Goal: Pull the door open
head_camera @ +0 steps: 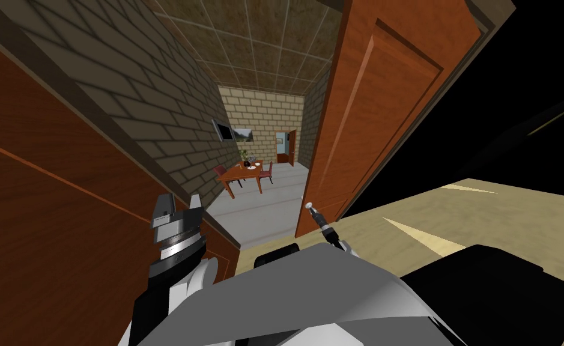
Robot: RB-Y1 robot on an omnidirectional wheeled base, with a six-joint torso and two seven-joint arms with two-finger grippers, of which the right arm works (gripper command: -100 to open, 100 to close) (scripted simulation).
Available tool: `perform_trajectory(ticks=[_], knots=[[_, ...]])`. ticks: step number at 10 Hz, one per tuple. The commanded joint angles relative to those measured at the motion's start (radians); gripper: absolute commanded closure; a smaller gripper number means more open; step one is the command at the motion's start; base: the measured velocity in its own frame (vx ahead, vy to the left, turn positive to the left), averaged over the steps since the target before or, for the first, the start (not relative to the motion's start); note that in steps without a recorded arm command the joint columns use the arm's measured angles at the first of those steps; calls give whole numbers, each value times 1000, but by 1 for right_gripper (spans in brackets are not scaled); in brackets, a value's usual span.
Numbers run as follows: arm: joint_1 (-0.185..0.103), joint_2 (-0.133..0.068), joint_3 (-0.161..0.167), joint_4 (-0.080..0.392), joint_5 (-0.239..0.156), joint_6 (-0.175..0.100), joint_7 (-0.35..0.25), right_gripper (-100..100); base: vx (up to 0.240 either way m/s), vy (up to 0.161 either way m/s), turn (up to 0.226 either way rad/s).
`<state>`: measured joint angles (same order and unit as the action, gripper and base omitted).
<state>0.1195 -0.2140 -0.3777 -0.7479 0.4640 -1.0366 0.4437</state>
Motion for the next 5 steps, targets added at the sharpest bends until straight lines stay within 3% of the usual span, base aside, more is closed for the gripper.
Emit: perform_trajectory(ticks=[1, 3, 5], knots=[[-4, 10, 21, 14, -4, -2, -49, 100, -30, -12, 20], [-11, 9, 29, 21, -13, -1, -90, 100, -44, -10, 18], [-11, 9, 29, 21, -13, -1, -90, 100, -5, -2, -2]])
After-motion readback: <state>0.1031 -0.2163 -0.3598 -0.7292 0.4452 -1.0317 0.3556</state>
